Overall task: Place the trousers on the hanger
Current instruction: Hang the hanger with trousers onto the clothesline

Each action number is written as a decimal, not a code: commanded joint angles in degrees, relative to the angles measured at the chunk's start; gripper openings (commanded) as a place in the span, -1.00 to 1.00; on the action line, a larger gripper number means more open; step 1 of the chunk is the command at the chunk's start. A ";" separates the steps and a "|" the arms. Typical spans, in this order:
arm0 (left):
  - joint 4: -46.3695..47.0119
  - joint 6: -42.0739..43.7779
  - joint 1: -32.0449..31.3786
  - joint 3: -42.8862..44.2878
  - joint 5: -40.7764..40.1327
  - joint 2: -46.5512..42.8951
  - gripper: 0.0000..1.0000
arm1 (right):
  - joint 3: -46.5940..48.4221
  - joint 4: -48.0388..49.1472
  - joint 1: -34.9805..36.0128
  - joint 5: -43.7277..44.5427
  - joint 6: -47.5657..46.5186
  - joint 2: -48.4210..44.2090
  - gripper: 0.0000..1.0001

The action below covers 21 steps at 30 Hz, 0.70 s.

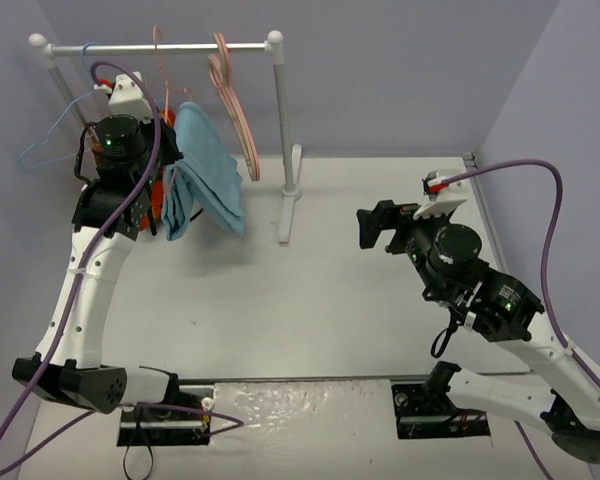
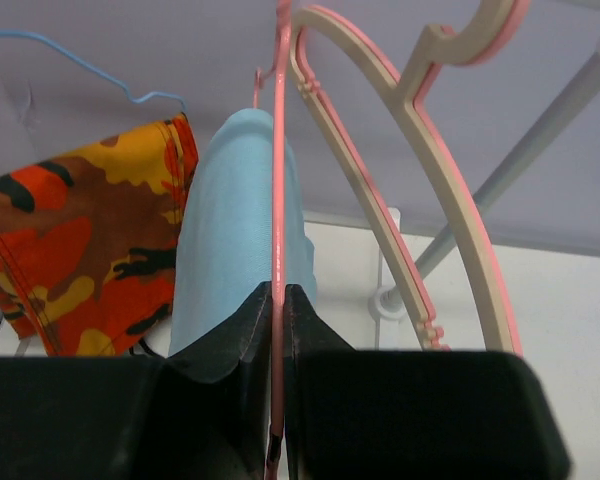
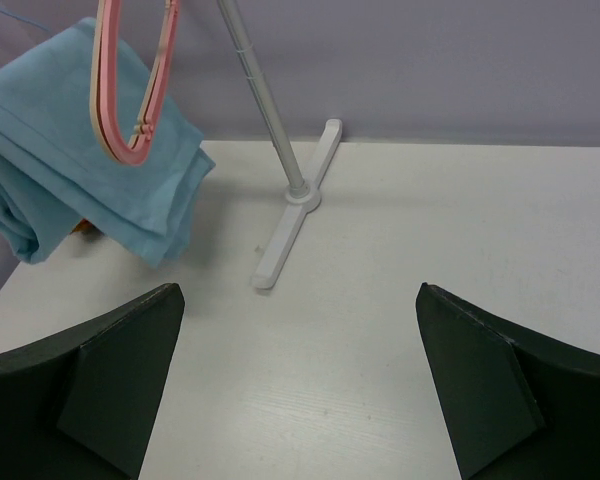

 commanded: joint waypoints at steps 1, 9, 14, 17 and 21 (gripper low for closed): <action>17.91 -0.05 2.12 9.77 4.52 1.55 -1.00 | -0.28 2.35 -0.35 3.23 0.29 -1.00 1.00; 19.27 -1.05 5.09 12.14 8.43 7.34 -1.00 | -0.85 1.51 -0.40 4.47 0.37 -2.13 1.00; 20.24 -2.40 5.97 7.33 8.90 7.15 -1.00 | -1.00 0.85 -0.40 4.83 0.67 -2.19 1.00; 23.22 -3.21 5.99 2.36 9.49 6.13 -1.00 | -1.38 0.62 -0.40 4.99 0.68 -1.97 1.00; 23.59 -3.73 6.00 -1.15 9.89 5.34 -0.99 | -1.56 0.47 -0.40 4.85 0.68 -1.37 1.00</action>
